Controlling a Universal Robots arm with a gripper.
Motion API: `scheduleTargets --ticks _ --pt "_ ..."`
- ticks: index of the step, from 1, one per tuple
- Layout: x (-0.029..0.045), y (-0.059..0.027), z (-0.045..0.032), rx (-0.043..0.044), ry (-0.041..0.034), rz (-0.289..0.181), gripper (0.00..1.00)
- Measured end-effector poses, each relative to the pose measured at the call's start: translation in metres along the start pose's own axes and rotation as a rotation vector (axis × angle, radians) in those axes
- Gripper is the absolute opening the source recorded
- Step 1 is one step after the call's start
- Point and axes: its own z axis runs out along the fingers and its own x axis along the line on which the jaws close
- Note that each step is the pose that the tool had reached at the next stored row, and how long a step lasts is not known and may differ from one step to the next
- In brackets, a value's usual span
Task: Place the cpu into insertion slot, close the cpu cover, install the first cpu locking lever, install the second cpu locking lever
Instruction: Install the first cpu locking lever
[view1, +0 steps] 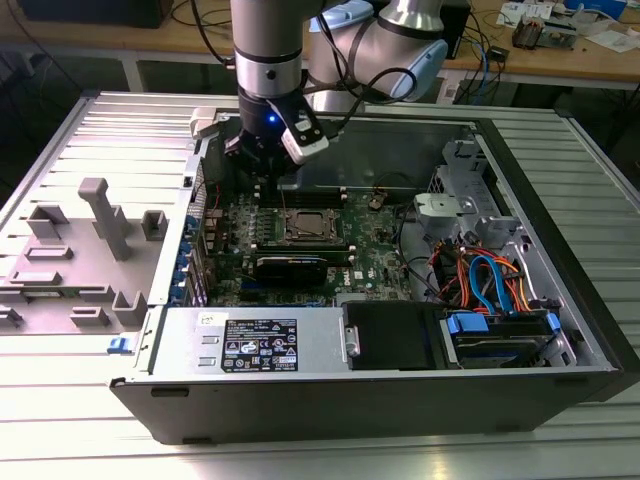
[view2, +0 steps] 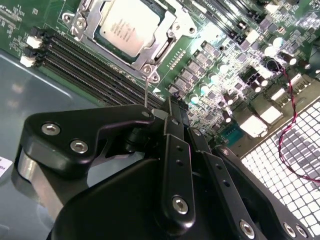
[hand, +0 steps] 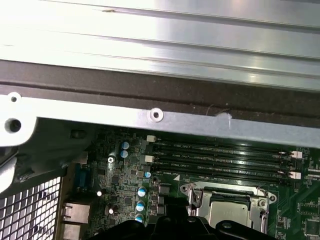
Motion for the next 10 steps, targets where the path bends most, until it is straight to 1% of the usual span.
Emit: scheduleTargets --ticks 5,10 --pt "-0.0007 0.0028 -0.0003 0.0001 0.0002 -0.006 0.11" --pt "-0.0062 0.0028 -0.0003 0.0001 0.0002 -0.007 0.11"
